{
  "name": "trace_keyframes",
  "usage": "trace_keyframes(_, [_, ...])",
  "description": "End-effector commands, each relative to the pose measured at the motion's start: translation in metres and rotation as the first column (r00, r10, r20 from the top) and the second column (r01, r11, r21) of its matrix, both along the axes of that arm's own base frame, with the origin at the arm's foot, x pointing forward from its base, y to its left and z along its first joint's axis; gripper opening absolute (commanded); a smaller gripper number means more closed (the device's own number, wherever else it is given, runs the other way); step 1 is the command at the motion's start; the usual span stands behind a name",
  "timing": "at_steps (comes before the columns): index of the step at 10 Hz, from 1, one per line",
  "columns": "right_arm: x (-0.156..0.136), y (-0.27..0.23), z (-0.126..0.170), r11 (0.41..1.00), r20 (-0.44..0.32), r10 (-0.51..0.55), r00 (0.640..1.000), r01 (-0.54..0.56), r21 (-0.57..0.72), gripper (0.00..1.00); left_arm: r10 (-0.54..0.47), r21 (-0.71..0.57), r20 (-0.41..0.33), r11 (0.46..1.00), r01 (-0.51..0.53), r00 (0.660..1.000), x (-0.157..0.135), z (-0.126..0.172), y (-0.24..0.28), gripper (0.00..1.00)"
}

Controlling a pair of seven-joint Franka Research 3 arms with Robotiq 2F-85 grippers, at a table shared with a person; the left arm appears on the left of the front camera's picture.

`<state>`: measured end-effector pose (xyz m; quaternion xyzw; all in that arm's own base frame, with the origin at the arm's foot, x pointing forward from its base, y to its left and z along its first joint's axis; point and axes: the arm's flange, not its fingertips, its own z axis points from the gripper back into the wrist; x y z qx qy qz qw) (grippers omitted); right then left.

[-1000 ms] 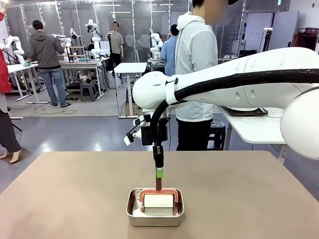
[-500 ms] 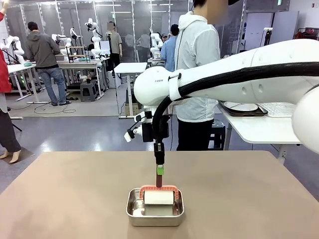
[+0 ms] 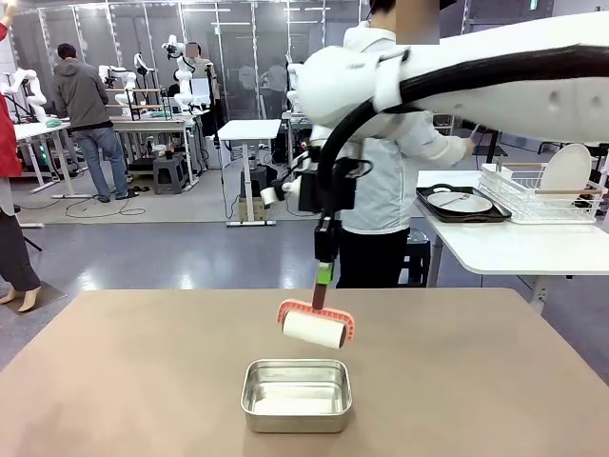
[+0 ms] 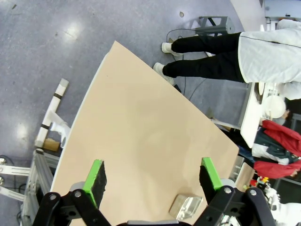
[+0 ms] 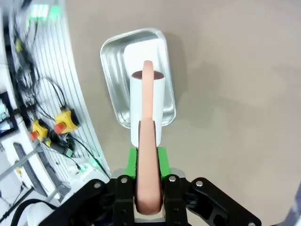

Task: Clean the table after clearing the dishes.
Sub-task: When the right (or left) Handle tray is removed, use the right hand (or left hand) to clean the right (or left) side of the table with the Lint Roller.

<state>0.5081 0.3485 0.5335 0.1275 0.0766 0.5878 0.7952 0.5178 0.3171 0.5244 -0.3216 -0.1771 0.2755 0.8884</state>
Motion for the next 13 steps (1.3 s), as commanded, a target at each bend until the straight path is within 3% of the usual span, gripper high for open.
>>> trace_keyframes(1, [-0.021, -0.049, -0.008, 0.963, 0.025, -0.264, 0.964, 0.262, 0.064, 0.0, 0.001, 0.008, 0.011, 1.0, -0.001, 1.0, -0.006, 0.0, -0.002, 1.0])
trace_keyframes(4, [-0.033, -0.125, -0.024, 0.863, 0.013, -0.494, 0.869, 0.488, 0.135, 0.0, 0.001, 0.008, 0.011, 1.0, -0.001, 1.0, -0.006, 0.0, -0.002, 1.0])
trace_keyframes(5, [-0.03, -0.127, -0.032, 0.876, 0.016, -0.467, 0.884, 0.461, 0.14, 0.0, 0.001, 0.008, 0.011, 1.0, -0.001, 1.0, -0.006, 0.0, -0.002, 1.0])
trace_keyframes(6, [-0.004, -0.12, -0.009, 0.895, 0.001, -0.436, 0.9, 0.433, 0.101, 0.0, 0.001, 0.008, 0.011, 1.0, -0.001, 1.0, -0.006, 0.0, -0.002, 1.0])
trace_keyframes(9, [-0.004, -0.12, -0.009, 0.895, 0.001, -0.436, 0.9, 0.433, 0.101, 0.0, 0.001, 0.008, 0.011, 1.0, -0.001, 1.0, -0.006, 0.0, -0.002, 1.0])
trace_keyframes(10, [-0.009, -0.126, -0.016, 0.886, 0.0, -0.453, 0.892, 0.45, 0.112, 0.21, 0.001, 0.008, 0.011, 1.0, -0.001, 1.0, -0.006, 0.0, -0.002, 1.0])
trace_keyframes(11, [-0.001, -0.131, -0.016, 0.842, -0.033, -0.518, 0.855, 0.517, 0.157, 0.21, 0.001, 0.008, 0.011, 1.0, -0.001, 1.0, -0.006, 0.0, -0.002, 1.0])
trace_keyframes(12, [0.006, -0.148, -0.033, 0.784, -0.139, -0.56, 0.817, 0.577, 0.228, 0.21, 0.001, 0.008, 0.011, 1.0, -0.001, 1.0, -0.006, 0.0, -0.002, 1.0])
trace_keyframes(13, [0.01, -0.167, -0.049, 0.7, -0.144, -0.658, 0.739, 0.671, 0.244, 0.21, 0.001, 0.008, 0.011, 1.0, -0.001, 1.0, -0.006, 0.0, -0.002, 1.0])
